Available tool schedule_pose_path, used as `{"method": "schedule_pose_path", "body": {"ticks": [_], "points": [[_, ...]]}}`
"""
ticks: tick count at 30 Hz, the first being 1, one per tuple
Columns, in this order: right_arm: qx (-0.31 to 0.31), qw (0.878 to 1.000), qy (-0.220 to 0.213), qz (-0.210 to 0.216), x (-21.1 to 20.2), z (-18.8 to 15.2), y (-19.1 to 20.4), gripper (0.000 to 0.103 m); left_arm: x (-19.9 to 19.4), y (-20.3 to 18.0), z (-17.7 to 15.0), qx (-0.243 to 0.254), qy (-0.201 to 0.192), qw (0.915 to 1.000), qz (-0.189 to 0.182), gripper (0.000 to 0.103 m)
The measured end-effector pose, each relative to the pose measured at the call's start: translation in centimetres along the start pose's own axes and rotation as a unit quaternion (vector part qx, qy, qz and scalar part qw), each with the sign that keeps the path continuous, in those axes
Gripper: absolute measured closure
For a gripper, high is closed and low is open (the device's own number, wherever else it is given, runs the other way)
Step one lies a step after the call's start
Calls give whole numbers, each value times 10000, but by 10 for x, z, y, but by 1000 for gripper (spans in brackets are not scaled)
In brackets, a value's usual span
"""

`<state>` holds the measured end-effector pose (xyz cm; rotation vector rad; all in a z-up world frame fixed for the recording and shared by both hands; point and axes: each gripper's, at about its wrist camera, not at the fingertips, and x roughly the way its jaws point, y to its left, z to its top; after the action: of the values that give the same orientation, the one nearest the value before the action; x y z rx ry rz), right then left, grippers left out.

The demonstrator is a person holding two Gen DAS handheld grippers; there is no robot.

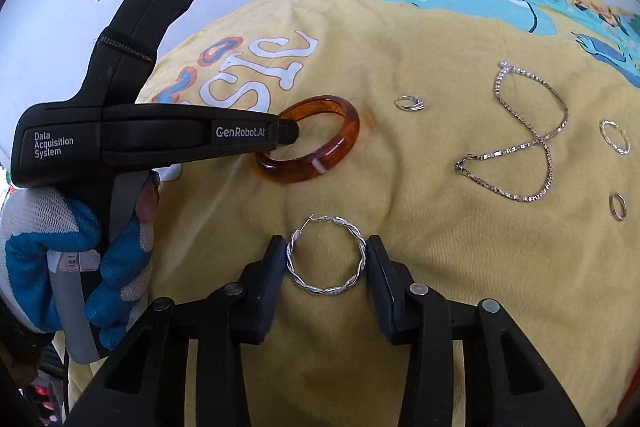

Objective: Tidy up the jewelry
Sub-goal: 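Grasp the amber bangle with the left tool while the right tool grasps the twisted silver hoop, then place the amber bangle and silver hoop into the red box, open both tools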

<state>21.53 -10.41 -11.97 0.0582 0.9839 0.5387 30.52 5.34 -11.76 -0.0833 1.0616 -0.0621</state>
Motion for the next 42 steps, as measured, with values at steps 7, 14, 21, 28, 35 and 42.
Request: {"method": "schedule_pose_path", "body": {"ticks": [7, 14, 21, 28, 35, 42], "points": [[149, 9997, -163, 128, -24, -2, -5, 63, -23, -3, -1, -1, -163, 9999, 58, 93], [226, 9986, -476, 97, -70, -4, -4, 63, -54, -14, -8, 94, -252, 9996, 74, 93], [241, 9968, -754, -50, -116, -9, -7, 63, -89, -39, -18, 296, -422, 9987, 48, 93], [431, 9933, -968, -458, -161, -25, -42, 63, -114, -91, -24, 617, -556, 9964, -191, 93], [915, 9832, -1115, -1114, -213, -53, -119, 63, -122, -184, -30, 1211, -575, 9890, -628, 93], [1398, 9714, -1010, -1629, -239, -82, -198, 63, -106, -285, -45, 1878, -409, 9764, -985, 93]]}}
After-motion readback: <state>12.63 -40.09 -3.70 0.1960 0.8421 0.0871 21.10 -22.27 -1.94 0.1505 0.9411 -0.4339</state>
